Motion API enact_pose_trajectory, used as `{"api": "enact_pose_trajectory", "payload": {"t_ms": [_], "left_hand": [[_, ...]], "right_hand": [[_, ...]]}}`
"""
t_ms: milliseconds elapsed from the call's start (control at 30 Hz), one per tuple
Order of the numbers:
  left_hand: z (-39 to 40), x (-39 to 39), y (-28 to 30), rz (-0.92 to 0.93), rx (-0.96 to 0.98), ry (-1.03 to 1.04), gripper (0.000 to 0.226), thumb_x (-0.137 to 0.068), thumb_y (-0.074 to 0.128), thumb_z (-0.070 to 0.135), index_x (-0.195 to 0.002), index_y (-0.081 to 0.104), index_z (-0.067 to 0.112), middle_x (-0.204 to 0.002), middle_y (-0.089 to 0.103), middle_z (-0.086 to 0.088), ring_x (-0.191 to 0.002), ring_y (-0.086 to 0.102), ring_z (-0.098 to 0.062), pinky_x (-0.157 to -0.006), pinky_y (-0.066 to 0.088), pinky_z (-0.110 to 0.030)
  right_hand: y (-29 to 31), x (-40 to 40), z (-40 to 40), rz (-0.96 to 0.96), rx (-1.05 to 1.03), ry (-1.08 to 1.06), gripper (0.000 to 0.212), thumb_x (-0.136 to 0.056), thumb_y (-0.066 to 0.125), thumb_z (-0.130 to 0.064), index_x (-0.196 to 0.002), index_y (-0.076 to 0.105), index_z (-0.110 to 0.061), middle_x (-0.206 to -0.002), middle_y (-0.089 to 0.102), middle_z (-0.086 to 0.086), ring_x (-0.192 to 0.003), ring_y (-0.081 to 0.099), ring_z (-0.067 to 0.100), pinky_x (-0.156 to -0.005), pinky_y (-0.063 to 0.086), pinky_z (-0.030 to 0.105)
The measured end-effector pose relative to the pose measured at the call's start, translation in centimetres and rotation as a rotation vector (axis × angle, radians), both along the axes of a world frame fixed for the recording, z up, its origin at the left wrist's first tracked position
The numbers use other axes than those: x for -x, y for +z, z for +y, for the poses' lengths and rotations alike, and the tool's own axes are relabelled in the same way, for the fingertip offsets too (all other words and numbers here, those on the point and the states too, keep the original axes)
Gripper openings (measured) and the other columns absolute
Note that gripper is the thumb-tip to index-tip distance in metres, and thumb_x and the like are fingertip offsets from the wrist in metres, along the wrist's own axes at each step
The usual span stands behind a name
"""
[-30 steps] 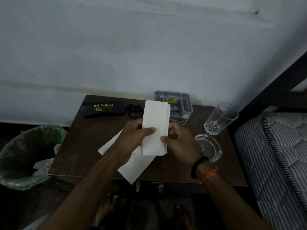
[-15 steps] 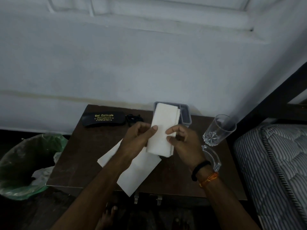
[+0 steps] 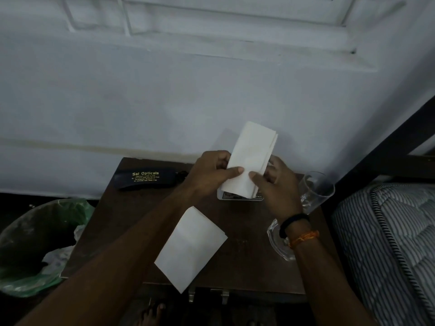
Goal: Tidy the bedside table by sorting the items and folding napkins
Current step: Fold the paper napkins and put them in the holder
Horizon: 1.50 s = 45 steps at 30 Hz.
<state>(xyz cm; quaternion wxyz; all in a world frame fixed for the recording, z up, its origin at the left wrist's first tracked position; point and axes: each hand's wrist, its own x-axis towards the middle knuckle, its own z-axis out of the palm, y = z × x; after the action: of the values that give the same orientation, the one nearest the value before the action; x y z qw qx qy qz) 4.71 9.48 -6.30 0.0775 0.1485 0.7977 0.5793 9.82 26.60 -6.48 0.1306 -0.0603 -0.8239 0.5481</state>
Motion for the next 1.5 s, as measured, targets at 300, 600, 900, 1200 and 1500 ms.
{"api": "enact_pose_trajectory", "payload": {"t_ms": [300, 600, 900, 1200, 1500], "left_hand": [[-0.5, 3.0, -1.4, 0.051, 0.389, -0.121, 0.113, -0.051, 0.077, 0.075, -0.145, 0.035, 0.031, -0.158, 0.029, 0.001, -0.142, 0.027, -0.016, -0.115, 0.03, -0.041], [-2.3, 2.0, -3.6, 0.112, 0.339, -0.186, 0.095, -0.051, 0.097, 0.023, -0.132, 0.047, 0.015, -0.123, 0.048, -0.002, -0.113, 0.049, -0.016, -0.099, 0.049, -0.04], [-4.7, -0.5, -3.5, 0.103, 0.296, -0.297, 0.091, -0.053, 0.096, 0.027, -0.131, 0.049, 0.019, -0.128, 0.052, 0.002, -0.12, 0.05, -0.015, -0.103, 0.047, -0.043], [-1.7, 0.5, -0.1, 0.142, 0.173, 0.044, 0.038, -0.084, 0.074, 0.033, -0.116, 0.066, 0.015, -0.111, 0.072, 0.0, -0.099, 0.068, -0.013, -0.088, 0.059, -0.037], [-0.7, 0.5, -1.3, 0.26, 0.174, 0.122, 0.019, -0.084, 0.075, 0.023, -0.095, 0.069, 0.009, -0.092, 0.075, -0.002, -0.081, 0.069, -0.01, -0.07, 0.054, -0.014]], "right_hand": [[-0.1, 0.0, 1.4, 0.053, 0.067, -0.16, 0.024, -0.085, 0.071, -0.008, -0.106, 0.068, -0.021, -0.093, 0.069, -0.01, -0.087, 0.067, 0.009, -0.063, 0.049, 0.003], [-0.2, 0.0, 1.2, 0.073, -0.049, -0.105, 0.019, -0.091, 0.065, -0.012, -0.11, 0.064, -0.011, -0.106, 0.07, 0.002, -0.099, 0.065, 0.018, -0.079, 0.052, 0.024], [-0.7, 0.4, 0.0, 0.081, -0.018, -0.059, 0.023, -0.092, 0.065, -0.012, -0.114, 0.064, -0.012, -0.112, 0.069, -0.001, -0.105, 0.066, 0.016, -0.085, 0.055, 0.029], [-1.2, 1.0, -1.4, 0.08, -0.039, 0.014, 0.023, -0.089, 0.067, -0.013, -0.105, 0.062, -0.028, -0.095, 0.068, -0.022, -0.09, 0.066, -0.008, -0.068, 0.052, 0.008], [-1.8, 1.4, -1.6, 0.002, -0.465, -0.146, 0.019, -0.082, 0.075, -0.019, -0.098, 0.067, -0.012, -0.086, 0.071, 0.004, -0.078, 0.064, 0.018, -0.068, 0.048, 0.023]]}}
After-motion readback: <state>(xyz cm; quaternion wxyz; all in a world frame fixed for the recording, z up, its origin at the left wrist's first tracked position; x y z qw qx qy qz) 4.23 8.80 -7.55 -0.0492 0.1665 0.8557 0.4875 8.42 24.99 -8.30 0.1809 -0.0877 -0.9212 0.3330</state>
